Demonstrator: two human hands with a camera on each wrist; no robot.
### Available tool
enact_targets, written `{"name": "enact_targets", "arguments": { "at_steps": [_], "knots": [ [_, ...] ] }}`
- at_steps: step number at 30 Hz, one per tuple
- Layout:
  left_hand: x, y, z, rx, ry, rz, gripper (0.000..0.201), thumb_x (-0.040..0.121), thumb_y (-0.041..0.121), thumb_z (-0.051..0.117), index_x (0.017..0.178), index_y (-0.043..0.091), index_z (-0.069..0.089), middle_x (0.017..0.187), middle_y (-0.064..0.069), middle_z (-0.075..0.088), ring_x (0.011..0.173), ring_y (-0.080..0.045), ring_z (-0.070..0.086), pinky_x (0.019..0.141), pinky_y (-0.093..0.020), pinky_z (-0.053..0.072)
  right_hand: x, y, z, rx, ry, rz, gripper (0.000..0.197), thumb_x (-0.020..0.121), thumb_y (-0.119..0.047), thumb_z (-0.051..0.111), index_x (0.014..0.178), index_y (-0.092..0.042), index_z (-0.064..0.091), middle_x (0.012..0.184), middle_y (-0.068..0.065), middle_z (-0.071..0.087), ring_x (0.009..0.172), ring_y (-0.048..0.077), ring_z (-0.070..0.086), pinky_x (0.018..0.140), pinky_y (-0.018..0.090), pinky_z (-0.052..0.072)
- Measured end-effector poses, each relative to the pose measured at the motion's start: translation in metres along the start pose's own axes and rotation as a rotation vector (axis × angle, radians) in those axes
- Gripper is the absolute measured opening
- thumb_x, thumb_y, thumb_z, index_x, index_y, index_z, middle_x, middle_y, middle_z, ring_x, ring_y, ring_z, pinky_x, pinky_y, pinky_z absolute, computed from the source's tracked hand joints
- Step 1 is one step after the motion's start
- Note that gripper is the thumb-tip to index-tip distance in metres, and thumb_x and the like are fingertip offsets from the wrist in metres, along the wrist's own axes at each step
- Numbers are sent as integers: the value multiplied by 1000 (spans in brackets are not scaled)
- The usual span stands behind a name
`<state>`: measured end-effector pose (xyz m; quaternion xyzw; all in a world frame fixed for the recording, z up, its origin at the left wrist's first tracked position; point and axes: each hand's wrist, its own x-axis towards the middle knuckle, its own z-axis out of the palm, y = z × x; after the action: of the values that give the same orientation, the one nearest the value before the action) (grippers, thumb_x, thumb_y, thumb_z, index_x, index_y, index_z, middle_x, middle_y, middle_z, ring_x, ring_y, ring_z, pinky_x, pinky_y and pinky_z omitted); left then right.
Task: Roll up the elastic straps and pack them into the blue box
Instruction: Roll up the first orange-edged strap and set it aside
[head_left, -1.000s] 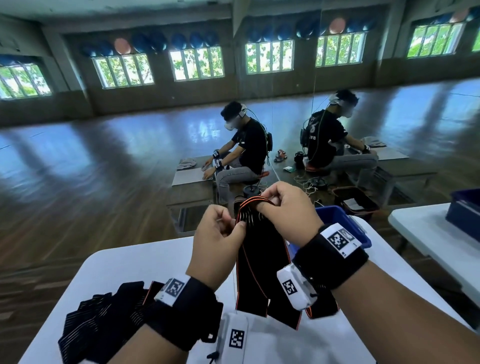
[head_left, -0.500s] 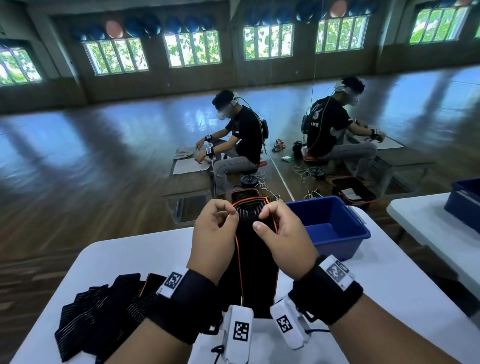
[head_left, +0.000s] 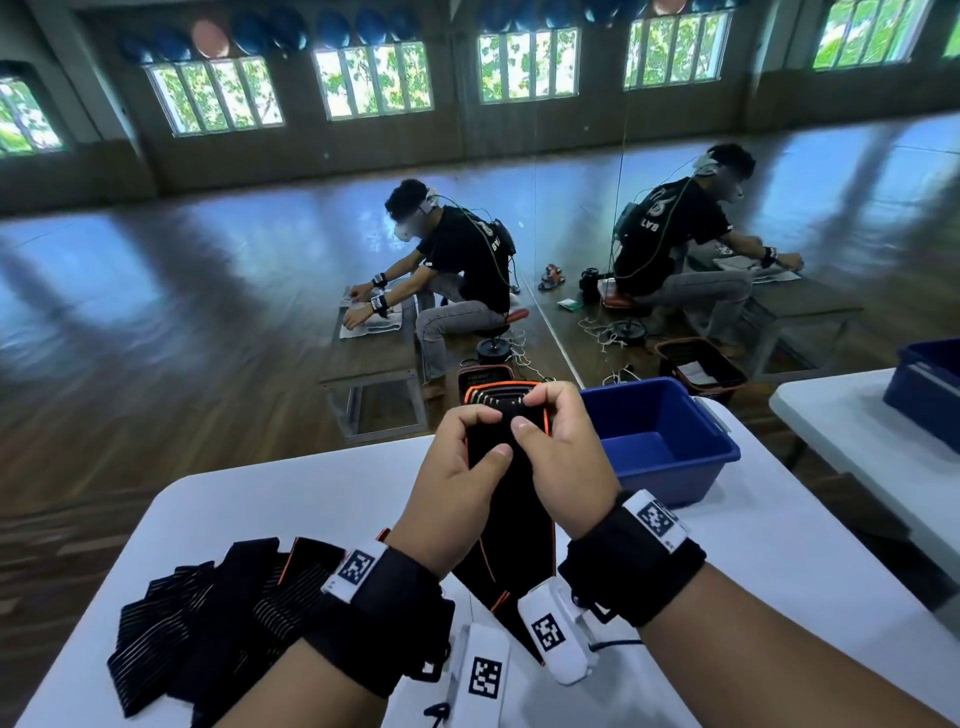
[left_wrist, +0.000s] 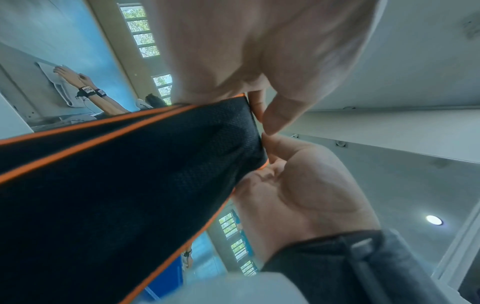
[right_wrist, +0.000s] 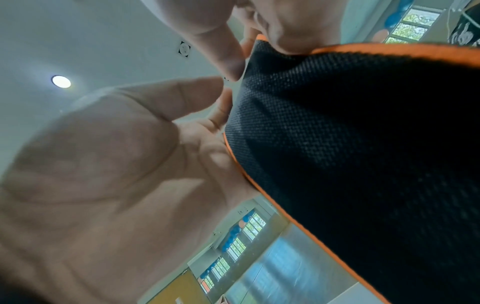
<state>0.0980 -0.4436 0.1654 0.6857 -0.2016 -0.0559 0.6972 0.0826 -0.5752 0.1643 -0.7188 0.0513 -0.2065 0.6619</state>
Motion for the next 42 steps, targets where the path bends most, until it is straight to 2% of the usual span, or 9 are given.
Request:
{"name": "enact_targets", "arguments": {
  "at_steps": [6, 10, 13, 17, 21, 30, 37, 40, 42],
  "knots": [
    [11, -10, -9, -42, 56, -47, 50, 86, -15, 49, 117, 23, 59, 124, -8, 64, 114, -19, 64, 83, -27, 54, -9, 8, -6, 73, -27, 7, 40, 71, -6, 59, 101, -30, 49, 111, 9, 60, 103, 27, 62, 88, 53, 54],
    [23, -15, -11, -112, 119, -93, 56, 85, -23, 44, 119, 19, 58, 125, -11, 64, 115, -23, 63, 91, -37, 53, -30, 42, -11, -156, -158, -42, 39, 72, 6, 64, 95, -25, 56, 94, -14, 61, 92, 9, 61, 85, 27, 50],
    [32, -19, -13, -172, 164, -152, 53, 87, -24, 41, 119, 16, 56, 119, -12, 65, 99, -18, 66, 78, -33, 55, -50, 74, -14, -250, -287, 41, 34, 73, 10, 67, 94, -15, 59, 88, -13, 60, 83, -2, 56, 77, 13, 42],
    [41, -29, -18, -246, 192, -220, 51, 89, -24, 41, 119, 14, 56, 111, -10, 65, 89, -18, 67, 67, -32, 57, -76, 114, -16, -301, -361, 218, 38, 68, -5, 73, 94, -30, 60, 88, -11, 63, 78, -1, 56, 73, 19, 47],
    [52, -61, -24, -214, 259, -289, 53, 86, -25, 42, 119, 14, 56, 117, -14, 62, 99, -25, 63, 86, -46, 57, -89, 130, -21, -358, -380, 302, 43, 67, -8, 75, 98, -32, 58, 98, -9, 64, 86, 3, 59, 76, 16, 48],
    [58, -178, -50, 231, 214, -487, 46, 63, -9, 60, 88, 30, 62, 103, -15, 67, 98, -38, 68, 86, -56, 58, -128, 169, -29, -401, -469, 604, 48, 79, -10, 70, 112, -38, 50, 104, -1, 64, 88, 14, 63, 75, 27, 54],
    [47, -223, -55, 620, -8, -567, 39, 75, -9, 61, 91, 26, 69, 96, -4, 65, 91, -25, 65, 81, -27, 52, -159, 180, -34, -436, -461, 725, 53, 64, -37, 73, 111, -44, 49, 107, 2, 68, 92, 24, 70, 84, 47, 58],
    [51, -230, -54, 663, -13, -543, 41, 75, -8, 59, 88, 30, 69, 96, -1, 65, 93, -24, 66, 85, -27, 53, -164, 179, -31, -444, -445, 722, 59, 69, -41, 76, 120, -38, 47, 111, -4, 63, 96, 19, 66, 88, 39, 56],
    [56, -232, -52, 662, 17, -516, 44, 74, -8, 56, 89, 32, 67, 98, 0, 65, 93, -24, 65, 87, -29, 53, -165, 179, -29, -427, -409, 708, 58, 76, -35, 78, 125, -32, 47, 109, -12, 53, 90, 2, 56, 82, 23, 47]
  ]
}}
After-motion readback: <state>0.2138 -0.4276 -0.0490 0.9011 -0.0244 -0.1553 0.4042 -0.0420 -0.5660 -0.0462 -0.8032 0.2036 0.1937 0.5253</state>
